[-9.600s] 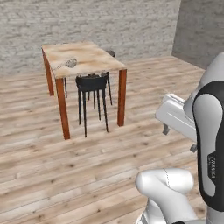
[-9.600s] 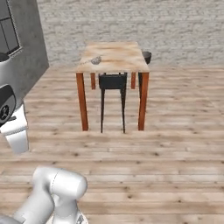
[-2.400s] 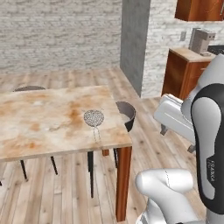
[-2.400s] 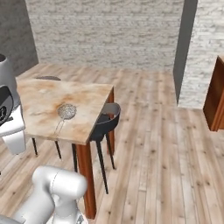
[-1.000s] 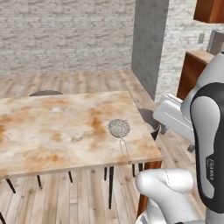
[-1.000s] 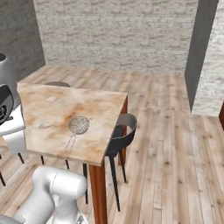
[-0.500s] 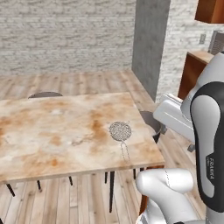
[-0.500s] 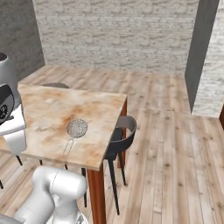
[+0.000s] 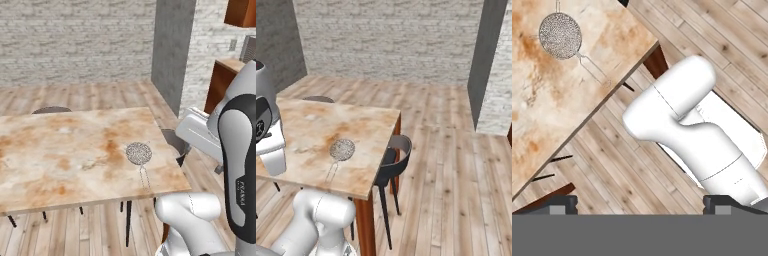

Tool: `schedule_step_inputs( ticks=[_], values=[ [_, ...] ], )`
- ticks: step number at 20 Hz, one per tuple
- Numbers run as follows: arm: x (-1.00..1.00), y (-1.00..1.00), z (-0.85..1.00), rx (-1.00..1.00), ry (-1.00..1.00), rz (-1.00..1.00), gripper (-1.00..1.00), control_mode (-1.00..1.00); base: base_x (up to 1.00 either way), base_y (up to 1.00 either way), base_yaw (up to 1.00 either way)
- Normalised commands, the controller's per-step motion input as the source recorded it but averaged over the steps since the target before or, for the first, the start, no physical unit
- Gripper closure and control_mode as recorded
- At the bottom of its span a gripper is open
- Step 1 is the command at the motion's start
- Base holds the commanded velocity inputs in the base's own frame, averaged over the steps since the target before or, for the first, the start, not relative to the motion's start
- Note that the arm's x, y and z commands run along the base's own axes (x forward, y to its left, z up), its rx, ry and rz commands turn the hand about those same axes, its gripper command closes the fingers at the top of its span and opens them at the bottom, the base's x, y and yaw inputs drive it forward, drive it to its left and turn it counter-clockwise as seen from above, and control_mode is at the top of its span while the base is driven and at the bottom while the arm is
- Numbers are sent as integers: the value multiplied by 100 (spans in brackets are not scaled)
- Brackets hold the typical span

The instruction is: Pick the pot and strainer and place them in the sink. Then turn on the water.

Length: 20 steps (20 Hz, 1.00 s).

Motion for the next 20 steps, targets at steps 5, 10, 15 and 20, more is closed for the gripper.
schedule_step_inputs(
  ticks=[5,10,15,20],
  values=[
    [0,0,0,0,0,0,-100,100,27,0,0],
    [0,0,0,0,0,0,-100,100,24,0,0],
    [0,0,0,0,0,0,-100,100,25,0,0],
    [0,0,0,0,0,0,-100,100,28,0,0]
  ],
)
